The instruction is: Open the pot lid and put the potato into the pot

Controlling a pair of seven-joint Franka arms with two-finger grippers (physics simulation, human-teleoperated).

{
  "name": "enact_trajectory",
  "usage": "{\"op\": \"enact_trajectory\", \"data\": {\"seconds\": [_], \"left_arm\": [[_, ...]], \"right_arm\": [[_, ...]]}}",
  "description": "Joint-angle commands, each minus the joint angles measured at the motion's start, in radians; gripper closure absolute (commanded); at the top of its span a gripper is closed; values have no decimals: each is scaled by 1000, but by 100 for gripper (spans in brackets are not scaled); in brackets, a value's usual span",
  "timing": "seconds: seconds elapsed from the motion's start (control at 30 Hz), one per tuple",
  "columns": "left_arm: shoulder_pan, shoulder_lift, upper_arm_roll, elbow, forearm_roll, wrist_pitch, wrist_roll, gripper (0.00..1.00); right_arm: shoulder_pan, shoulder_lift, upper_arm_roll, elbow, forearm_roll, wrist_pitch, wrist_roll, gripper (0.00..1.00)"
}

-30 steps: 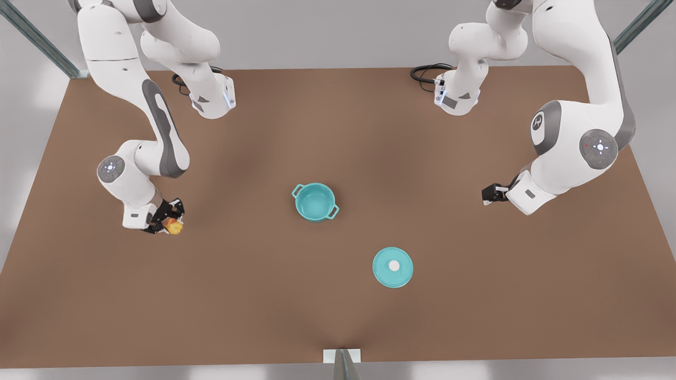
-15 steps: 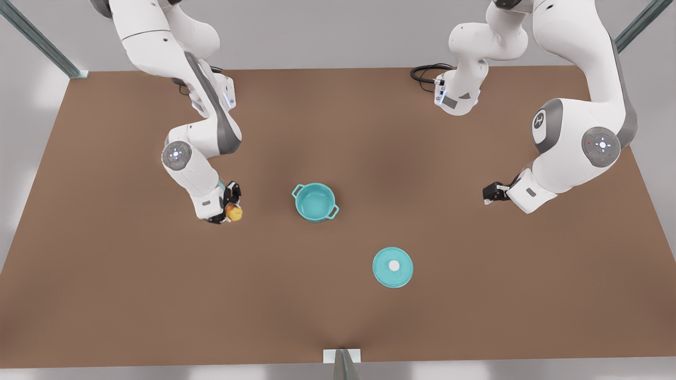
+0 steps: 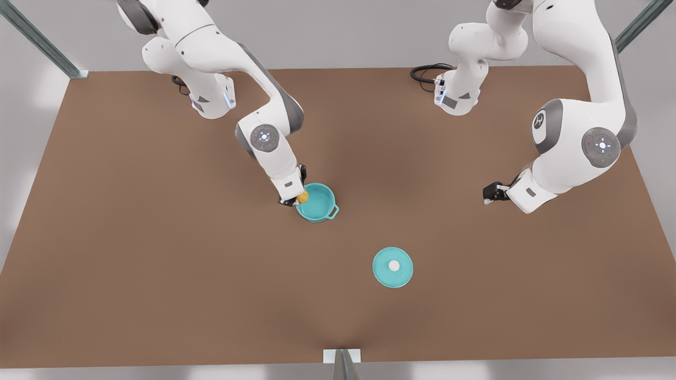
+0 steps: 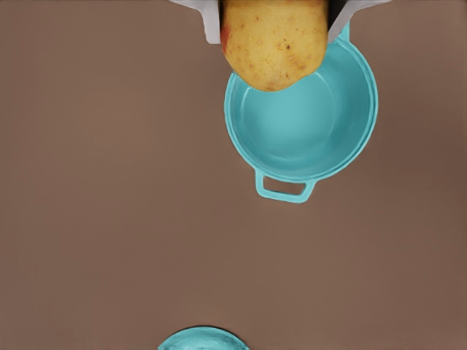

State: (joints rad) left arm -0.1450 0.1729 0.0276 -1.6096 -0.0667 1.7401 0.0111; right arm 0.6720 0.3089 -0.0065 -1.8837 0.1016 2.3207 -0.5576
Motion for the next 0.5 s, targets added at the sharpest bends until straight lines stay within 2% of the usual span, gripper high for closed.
{"op": "enact_trajectory", "data": {"seconds": [0.0,0.47], "left_arm": [[-1,-1,0,0,1,-1,9,0],[1,2,0,-1,1,-1,7,0]], "right_arm": [[21,27,-1,43,-8,-9,323,51],[89,246,-3,123,-8,31,393,51]]}}
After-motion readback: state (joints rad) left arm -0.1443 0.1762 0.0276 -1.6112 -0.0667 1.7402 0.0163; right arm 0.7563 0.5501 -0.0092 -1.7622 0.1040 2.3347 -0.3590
